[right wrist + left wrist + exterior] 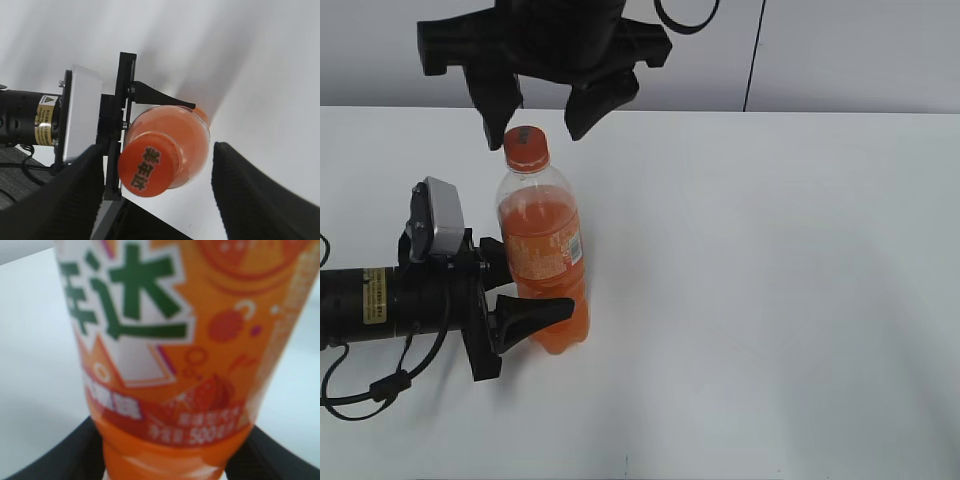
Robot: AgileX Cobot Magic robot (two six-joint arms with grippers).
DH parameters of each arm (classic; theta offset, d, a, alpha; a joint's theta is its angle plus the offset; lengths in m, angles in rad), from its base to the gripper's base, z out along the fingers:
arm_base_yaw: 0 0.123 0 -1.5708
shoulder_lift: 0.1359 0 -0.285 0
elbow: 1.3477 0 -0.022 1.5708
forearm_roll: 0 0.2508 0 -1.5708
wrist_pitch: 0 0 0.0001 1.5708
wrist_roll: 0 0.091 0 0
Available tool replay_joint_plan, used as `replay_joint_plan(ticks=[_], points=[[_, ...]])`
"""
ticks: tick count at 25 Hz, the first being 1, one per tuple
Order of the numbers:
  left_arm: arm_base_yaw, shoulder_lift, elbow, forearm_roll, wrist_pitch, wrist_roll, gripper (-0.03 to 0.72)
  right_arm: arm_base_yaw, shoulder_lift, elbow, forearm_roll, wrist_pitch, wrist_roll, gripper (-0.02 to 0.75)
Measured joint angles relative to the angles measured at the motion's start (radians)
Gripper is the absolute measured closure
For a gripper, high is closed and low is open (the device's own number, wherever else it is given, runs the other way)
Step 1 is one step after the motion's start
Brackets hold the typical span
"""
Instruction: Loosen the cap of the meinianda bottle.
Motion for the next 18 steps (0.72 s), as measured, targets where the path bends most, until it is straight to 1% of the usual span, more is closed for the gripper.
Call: replay_joint_plan(ticks=[4, 9, 16, 18], points=[[0.000, 0.000, 0.000, 0.000, 0.000, 0.000, 0.287, 0.000, 0.001, 0.004, -0.009, 0.000, -0.001, 0.239], [0.000, 0.000, 0.000, 0.000, 0.000, 0.000, 0.287, 0.000, 0.005, 0.004, -0.001, 0.000, -0.004, 0.293], [0.000, 0.000, 0.000, 0.000, 0.000, 0.000, 0.287, 0.000, 0.018, 0.005, 0.014, 0.000, -0.012, 0.309], [0.000, 0.000, 0.000, 0.000, 0.000, 0.000, 0.287, 0.000, 0.018, 0.006, 0.014, 0.000, -0.012, 0.330]])
